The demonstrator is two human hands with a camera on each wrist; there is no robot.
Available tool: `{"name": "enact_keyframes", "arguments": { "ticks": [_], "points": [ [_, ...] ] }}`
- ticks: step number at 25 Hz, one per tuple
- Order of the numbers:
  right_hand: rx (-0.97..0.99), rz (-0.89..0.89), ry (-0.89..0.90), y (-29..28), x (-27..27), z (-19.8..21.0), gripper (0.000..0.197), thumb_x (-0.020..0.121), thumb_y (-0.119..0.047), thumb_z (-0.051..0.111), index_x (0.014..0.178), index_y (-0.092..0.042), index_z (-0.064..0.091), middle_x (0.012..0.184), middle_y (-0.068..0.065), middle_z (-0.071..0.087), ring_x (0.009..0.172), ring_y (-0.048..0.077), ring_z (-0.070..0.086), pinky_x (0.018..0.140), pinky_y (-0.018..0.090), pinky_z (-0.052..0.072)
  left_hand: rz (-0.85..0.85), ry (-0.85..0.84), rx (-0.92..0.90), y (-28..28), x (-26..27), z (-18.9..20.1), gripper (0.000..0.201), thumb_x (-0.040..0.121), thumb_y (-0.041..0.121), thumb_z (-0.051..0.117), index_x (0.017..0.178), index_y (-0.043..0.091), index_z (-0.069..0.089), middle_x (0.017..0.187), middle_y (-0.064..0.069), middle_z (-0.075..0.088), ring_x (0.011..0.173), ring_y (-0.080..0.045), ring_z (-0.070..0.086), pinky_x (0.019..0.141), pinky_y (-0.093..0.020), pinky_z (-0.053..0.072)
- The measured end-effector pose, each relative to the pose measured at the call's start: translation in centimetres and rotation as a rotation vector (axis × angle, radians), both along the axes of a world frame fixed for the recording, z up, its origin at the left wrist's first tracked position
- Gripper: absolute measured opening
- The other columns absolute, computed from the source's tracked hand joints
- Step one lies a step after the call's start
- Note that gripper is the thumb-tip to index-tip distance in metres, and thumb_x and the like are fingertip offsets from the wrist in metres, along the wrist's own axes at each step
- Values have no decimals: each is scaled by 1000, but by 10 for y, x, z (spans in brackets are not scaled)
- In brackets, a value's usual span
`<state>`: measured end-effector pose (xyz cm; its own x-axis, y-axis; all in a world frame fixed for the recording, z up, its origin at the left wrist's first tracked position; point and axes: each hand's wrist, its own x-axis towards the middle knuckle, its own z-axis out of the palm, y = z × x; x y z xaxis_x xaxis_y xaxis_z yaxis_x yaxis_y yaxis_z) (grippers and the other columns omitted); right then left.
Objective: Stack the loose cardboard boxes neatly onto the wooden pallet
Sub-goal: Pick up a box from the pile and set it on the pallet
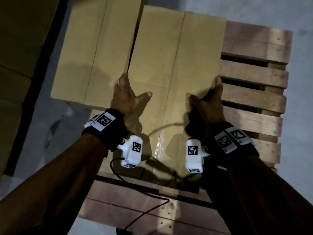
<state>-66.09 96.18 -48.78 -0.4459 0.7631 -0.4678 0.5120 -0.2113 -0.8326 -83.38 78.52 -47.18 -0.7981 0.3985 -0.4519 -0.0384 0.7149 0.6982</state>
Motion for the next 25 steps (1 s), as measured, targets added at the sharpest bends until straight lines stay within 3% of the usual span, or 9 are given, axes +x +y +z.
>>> {"name": "enact_keyframes", "arguments": {
  "ticks": [4,7,10,15,20,23,25],
  "points": [
    [-26,0,73,20,-27,-21,109,72,-32,79,157,-33,11,143,0,48,128,22,50,106,48,46,-12,9,-66,17,-28,-22,108,77,55,77,157,24,12,165,-3,13,153,-23,0,122,-45,18],
    [-28,13,91,31,-46,-29,119,61,-42,80,157,-29,12,144,4,48,131,24,49,108,52,46,-8,31,-93,30,-42,-26,104,79,52,76,157,24,13,165,-5,13,153,-24,-1,122,-47,15],
    [-20,26,69,44,-64,-36,123,55,-49,78,157,-33,12,145,3,48,133,24,48,110,52,44,-17,67,-157,42,-52,-30,99,81,51,73,156,24,14,165,-5,12,152,-28,1,122,-49,11],
    [0,33,49,51,-75,-53,107,60,-48,80,147,-52,17,142,2,50,129,28,52,103,60,47,-59,137,-243,56,-61,-41,98,81,54,70,157,23,17,167,-1,-2,152,-27,-9,123,-46,0],
    [8,12,-4,52,-77,-64,103,67,-49,80,145,-61,13,136,7,52,118,35,58,97,61,51,-132,196,-306,53,-60,-51,101,82,58,68,158,23,12,167,0,-7,152,-27,-13,122,-43,-4],
    [11,38,-22,50,-75,-60,101,76,-42,78,150,-53,10,136,5,53,119,31,57,99,53,50,-184,195,-352,53,-62,-49,101,83,60,65,158,23,8,166,-1,-9,151,-29,-13,122,-45,-3],
    [42,39,-74,47,-75,-56,116,64,-58,82,153,-49,8,140,7,52,123,34,55,102,56,49,-234,193,-362,48,-65,-45,97,86,57,64,158,23,9,166,-2,-8,152,-30,-11,122,-47,2]
  ]
}}
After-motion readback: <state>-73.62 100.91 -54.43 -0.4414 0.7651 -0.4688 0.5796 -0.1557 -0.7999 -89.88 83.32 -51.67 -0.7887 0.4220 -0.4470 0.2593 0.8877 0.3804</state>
